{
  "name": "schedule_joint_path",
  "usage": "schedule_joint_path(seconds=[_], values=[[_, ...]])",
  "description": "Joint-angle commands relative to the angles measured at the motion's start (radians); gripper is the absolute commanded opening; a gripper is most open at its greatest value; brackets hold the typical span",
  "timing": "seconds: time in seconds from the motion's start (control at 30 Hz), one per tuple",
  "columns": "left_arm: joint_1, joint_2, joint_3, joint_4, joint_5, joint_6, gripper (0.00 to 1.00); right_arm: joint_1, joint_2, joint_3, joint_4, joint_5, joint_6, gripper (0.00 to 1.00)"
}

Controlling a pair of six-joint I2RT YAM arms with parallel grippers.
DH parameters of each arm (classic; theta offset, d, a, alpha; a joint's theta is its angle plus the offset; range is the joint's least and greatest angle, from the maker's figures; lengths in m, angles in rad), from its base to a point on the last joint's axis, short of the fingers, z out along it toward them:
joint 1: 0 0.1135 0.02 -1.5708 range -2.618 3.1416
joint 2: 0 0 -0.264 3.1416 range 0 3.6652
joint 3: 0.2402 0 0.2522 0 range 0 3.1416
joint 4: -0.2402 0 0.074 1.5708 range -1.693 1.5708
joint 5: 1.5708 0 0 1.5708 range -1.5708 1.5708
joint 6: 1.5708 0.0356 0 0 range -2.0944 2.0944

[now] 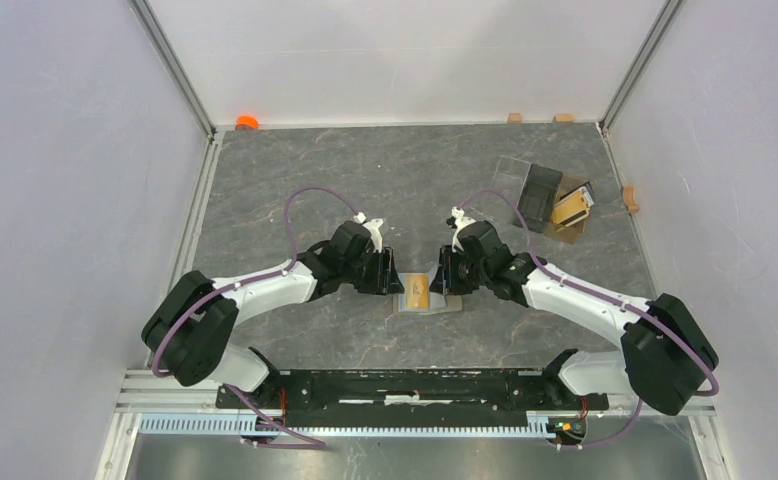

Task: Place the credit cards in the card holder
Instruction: Turn over the card slot in the card holder.

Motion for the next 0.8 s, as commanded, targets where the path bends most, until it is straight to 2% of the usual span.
schedule_joint_path(seconds=[0.0,0.37,0.6,0.77], values=[[-0.005,0.002,-0.005,0.04,0.015,-0.022,0.53,0.023,0.016,0.017,0.058,-0.014,0.011,0.31],[-0.005,-0.006,-0.01,0.043,0.006,-0.022,0.53,0.096,0.154,0.052,0.118,-0.015,0.011,0.3],[-0.004,-0.042,-0.031,0.036,-0.033,-0.032,0.54,0.14,0.252,0.125,0.123,-0.028,-0.011,0.4],[-0.004,-0.064,-0.043,0.023,-0.059,-0.033,0.56,0.151,0.22,0.161,0.1,-0.033,-0.031,0.51]])
